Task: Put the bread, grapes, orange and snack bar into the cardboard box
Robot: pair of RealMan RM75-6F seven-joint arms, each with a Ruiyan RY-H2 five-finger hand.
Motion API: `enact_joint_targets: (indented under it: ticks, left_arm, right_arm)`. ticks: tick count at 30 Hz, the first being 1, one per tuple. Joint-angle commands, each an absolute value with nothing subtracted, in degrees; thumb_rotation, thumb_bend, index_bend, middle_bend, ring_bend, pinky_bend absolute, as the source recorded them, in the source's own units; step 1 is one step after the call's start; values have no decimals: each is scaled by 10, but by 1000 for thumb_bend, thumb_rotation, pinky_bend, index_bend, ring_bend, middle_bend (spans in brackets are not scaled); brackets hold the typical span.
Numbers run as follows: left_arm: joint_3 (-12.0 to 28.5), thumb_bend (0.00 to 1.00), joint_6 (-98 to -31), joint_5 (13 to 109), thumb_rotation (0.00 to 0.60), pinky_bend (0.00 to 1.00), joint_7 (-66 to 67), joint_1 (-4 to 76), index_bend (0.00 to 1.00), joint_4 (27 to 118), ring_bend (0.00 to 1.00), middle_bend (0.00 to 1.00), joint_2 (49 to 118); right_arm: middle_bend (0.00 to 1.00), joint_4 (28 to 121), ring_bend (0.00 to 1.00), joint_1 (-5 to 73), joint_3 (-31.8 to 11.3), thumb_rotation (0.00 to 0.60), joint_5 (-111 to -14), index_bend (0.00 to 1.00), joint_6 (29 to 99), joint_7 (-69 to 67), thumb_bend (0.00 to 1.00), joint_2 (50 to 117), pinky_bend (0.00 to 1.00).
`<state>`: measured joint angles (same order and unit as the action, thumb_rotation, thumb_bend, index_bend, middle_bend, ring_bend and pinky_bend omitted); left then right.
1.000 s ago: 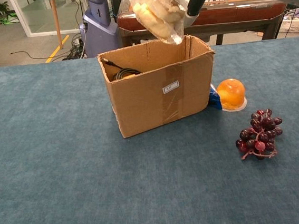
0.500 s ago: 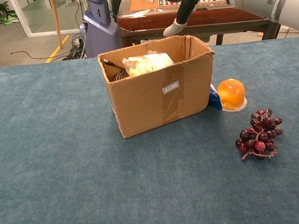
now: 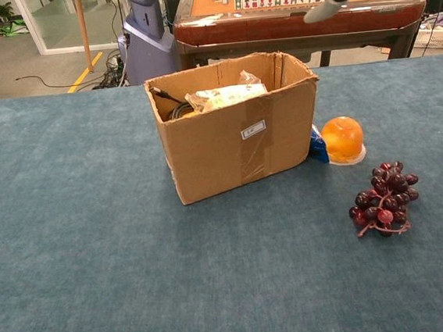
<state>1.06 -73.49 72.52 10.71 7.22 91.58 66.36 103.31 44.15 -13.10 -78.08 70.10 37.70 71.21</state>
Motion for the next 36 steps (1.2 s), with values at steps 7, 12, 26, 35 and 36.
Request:
enact_joint_targets:
  ticks: [7,12,26,35,36]
  left_arm:
    - [11,0,-727,720,600,126,111,75,60,910,64,94,668]
    - [12,0,-723,715,600,128,111,76,62,907,64,94,670]
    - [11,0,-713,706,600,129,119,80,64,897,64,94,679]
    - [11,0,-707,698,600,129,122,80,65,896,64,94,678]
    - [11,0,-706,696,600,129,122,81,65,896,64,94,677]
  right_arm:
    - [516,1079,501,367,-68,600,-819,401,721,348,0,624,633]
    - [527,1095,530,325,-30,600,-868,401,753,367,0,609,628]
    - [1000,1097,1000,297,19,600,-833,359,659,358,0,591,1000]
    - [1000,1057,1000,316,17,600,-789,338,582,336,0,618,1000]
    - [1000,1052,1000,318,17,600,-785,338,576,333,0,621,1000]
